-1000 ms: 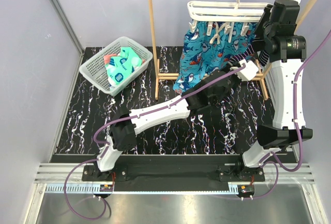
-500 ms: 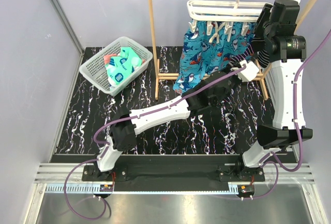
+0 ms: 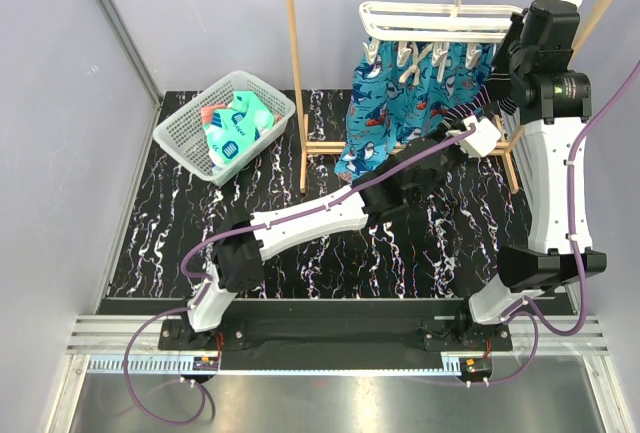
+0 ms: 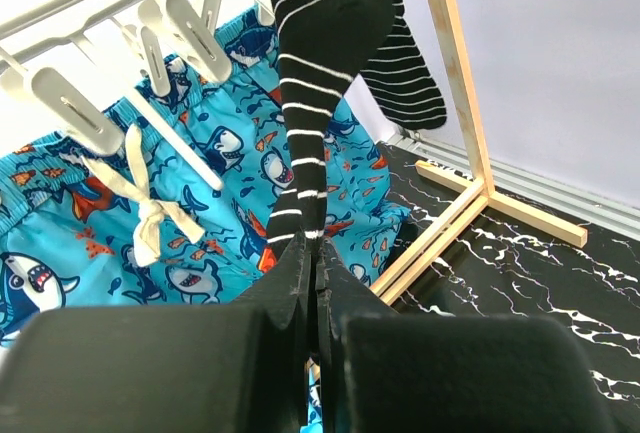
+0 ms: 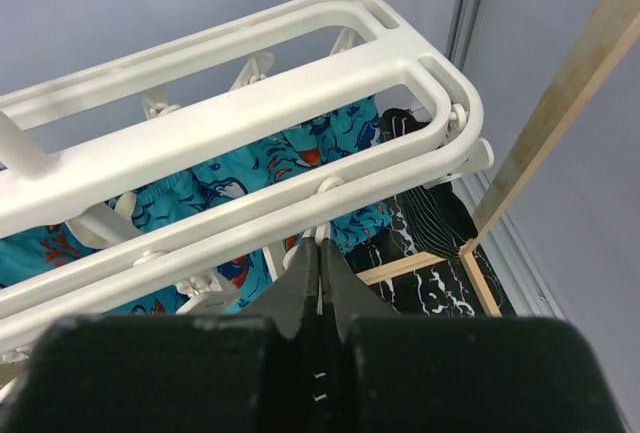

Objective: Remove the socks clipped to the hanger

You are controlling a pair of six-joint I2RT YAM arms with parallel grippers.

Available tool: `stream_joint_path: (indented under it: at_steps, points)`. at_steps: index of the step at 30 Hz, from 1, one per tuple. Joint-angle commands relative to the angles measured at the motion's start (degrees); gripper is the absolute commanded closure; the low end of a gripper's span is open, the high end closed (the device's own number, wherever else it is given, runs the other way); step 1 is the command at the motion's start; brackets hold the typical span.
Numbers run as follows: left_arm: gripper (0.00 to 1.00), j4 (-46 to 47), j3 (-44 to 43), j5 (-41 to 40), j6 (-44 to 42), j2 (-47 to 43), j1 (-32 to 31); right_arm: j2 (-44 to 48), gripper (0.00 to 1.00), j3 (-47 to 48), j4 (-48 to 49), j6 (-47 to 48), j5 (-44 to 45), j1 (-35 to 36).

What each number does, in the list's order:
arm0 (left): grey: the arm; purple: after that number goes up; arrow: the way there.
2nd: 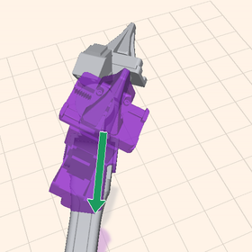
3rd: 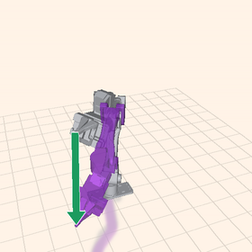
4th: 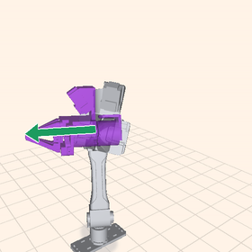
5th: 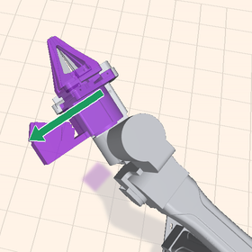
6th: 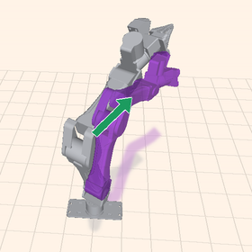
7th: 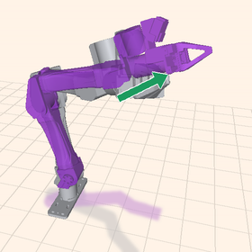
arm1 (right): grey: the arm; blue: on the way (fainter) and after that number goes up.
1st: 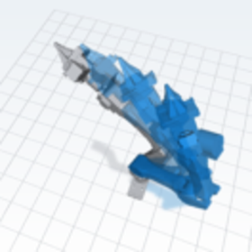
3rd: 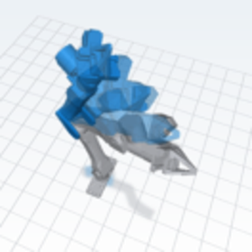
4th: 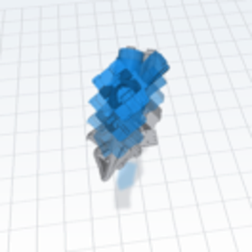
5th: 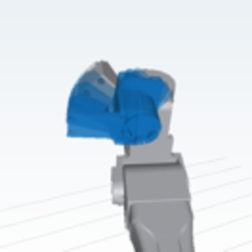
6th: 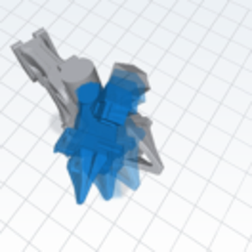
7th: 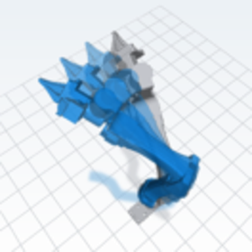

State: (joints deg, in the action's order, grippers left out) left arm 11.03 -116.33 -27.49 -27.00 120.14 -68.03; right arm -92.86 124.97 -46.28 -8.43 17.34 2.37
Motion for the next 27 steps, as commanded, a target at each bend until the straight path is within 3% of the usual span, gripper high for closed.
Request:
stream_joint_path:
  at_steps: [1, 8, 11, 12, 15, 27]
  points:
    - [1.00, 4.4, -0.6, -1.3, -0.2, -1.4, -0.5, 2.5, 1.00, -0.4, 4.0, 0.6, 1.5, 0.6]
    - [1.00, 4.7, 0.5, -1.3, 0.4, -1.9, -0.5, 2.6, 1.00, -0.6, 3.6, 0.4, 0.8, 0.8]
    - [1.00, 4.8, 0.4, -1.4, 0.3, -1.9, -0.5, 2.4, 0.81, -0.2, 3.0, 0.2, -1.4, 0.8]
    - [1.00, 4.8, 0.4, -1.4, 0.3, -1.9, -0.5, 2.4, 0.69, -0.2, 2.9, 0.1, -1.8, 0.7]
    - [1.00, 4.8, 0.4, -1.4, 0.3, -1.9, -0.5, 3.1, 0.57, -1.2, 3.6, 0.3, -2.9, 0.8]
    - [1.00, 5.1, 0.2, -1.5, -0.1, -2.1, -0.7, 3.2, 0.53, -2.4, 4.1, 2.7, -1.7, 0.9]
